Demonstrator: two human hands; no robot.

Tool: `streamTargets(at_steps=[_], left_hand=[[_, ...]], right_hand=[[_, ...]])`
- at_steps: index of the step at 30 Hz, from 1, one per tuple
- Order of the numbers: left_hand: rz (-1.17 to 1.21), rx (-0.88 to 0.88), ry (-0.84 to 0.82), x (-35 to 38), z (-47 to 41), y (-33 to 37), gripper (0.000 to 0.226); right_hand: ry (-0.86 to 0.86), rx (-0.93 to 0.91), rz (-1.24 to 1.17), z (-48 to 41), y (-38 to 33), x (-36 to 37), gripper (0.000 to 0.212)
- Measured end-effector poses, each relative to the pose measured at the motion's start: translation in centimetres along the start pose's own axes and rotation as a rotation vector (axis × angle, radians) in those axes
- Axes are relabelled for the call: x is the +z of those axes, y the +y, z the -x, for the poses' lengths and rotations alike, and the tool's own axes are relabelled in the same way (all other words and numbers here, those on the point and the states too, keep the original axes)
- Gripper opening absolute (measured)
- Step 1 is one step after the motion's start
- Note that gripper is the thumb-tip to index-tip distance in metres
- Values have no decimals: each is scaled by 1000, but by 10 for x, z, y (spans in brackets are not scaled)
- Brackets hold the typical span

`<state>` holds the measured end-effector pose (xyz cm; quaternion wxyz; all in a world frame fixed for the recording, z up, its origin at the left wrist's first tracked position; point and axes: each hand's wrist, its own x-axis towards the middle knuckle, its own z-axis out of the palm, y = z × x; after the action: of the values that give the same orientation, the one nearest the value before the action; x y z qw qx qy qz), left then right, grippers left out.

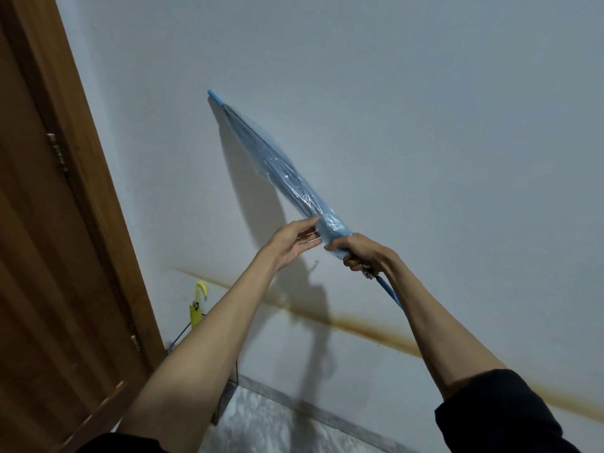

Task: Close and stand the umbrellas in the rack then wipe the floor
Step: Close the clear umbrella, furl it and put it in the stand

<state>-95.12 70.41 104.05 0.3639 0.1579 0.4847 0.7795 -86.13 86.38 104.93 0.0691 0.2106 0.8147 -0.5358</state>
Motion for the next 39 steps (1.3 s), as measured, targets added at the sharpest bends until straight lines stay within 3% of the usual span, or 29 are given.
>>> streamTargets(at_steps=[2,7,10,12,14,15,18,20,23,25,27,31,34,37,39], left_hand=[[-3,19,-41,0,0,-6,7],[141,22,-156,6,5,-13,17],[91,6,-188,10,8,-13,12],[18,12,-194,9,8,-11,15],[-59,10,-161,8,7,-9,31],[-73,6,-115,8,6,-9,38],[-92,20,78,9,3,-14,43],[-115,37,171,9,0,-19,45],[-117,62,262,10,-3,-25,44],[-99,87,309,15,-4,-25,41],[-87,97,334,21,-4,-24,40],[-80,72,230,20,6,-24,32],[18,40,46,10,17,-24,16],[-64,42,-44,1,20,-30,24],[-97,59,-21,0,22,-34,28]], right_hand=[[-44,16,-32,3,-1,1,37],[-333,41,-271,15,-7,0,38],[-469,82,-359,20,-5,-3,34],[-471,97,-293,26,-3,-2,30],[-394,73,-89,35,-8,-2,30],[-337,47,30,37,-11,-4,40],[-15,-50,346,36,-20,-7,111],[167,-133,511,36,-30,-2,144],[330,-284,762,32,-30,15,151],[358,-297,826,26,-16,33,146],[477,-259,873,20,3,49,127],[769,-319,875,14,15,57,51],[673,-310,766,17,7,42,26],[526,-277,553,27,-3,32,22],[447,-302,381,33,-8,32,16]])
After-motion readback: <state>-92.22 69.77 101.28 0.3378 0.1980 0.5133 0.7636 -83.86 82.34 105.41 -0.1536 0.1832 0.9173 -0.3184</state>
